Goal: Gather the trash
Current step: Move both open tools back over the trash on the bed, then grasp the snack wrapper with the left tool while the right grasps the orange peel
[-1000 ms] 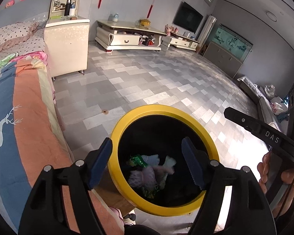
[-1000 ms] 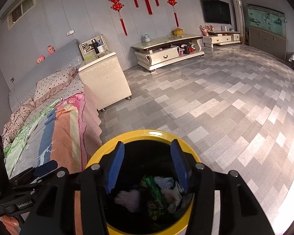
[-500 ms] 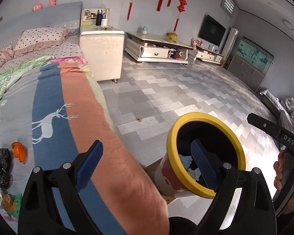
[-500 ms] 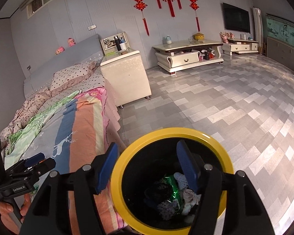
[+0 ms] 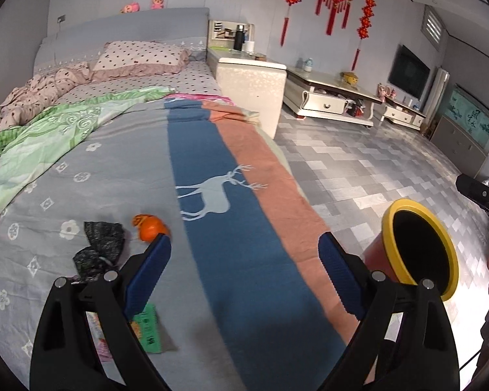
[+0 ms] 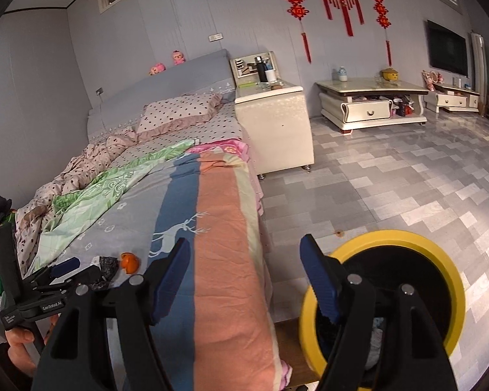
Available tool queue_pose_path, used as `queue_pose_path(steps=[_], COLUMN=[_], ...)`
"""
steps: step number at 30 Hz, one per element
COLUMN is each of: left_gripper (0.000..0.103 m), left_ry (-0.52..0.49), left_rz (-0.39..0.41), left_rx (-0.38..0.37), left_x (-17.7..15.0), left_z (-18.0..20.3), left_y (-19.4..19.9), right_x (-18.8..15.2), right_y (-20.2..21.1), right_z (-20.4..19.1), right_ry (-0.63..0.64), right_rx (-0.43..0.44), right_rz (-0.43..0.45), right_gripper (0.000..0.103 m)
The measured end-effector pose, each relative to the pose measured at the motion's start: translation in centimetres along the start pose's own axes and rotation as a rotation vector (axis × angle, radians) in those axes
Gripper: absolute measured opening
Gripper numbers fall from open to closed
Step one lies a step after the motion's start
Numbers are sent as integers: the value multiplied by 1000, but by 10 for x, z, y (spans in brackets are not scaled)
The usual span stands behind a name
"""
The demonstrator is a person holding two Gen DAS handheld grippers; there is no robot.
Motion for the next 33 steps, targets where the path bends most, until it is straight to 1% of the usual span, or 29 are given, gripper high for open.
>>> queue_pose_path(steps=[4,8,12,15,21,24,33], left_gripper=[88,88,88,88,88,88,87], left_ry=[57,109,161,201,264,289,338], left_rz=[-1,-15,-38,-63,-98,-117,-168], left_rx=[63,117,153,165,166,159,118], left_x=[-10,-26,-45,-59,-82,-91,-110], left_z=[-55,-99,-136,-157,-187,-195,-204], left_y=[9,16,16,9,-8,-17,-42], right_x=[2,3,2,-2,-16,-27,-59], right_y=[-25,-52,-84,-107,-151,-173,-244], right_z=[-38,-73,-103,-127,-168,-183,-216], right_ry=[45,98,129,169,242,274,333], right_rx=[46,77,104,123,153,170,188], right_rz=[-25,-47,-88,-119,-187,-225,-344], right_gripper=[67,67,67,67,67,67,67])
Point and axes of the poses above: each gripper's, at about its wrist camera, not at the fingertips, and y roughly against the way its jaws point, z to its right, x to its top, the point moved 2 cm from there along -y, roughly the way its jaws point, and after that the axes turned 3 degrees about x, right-handed, at the moved point
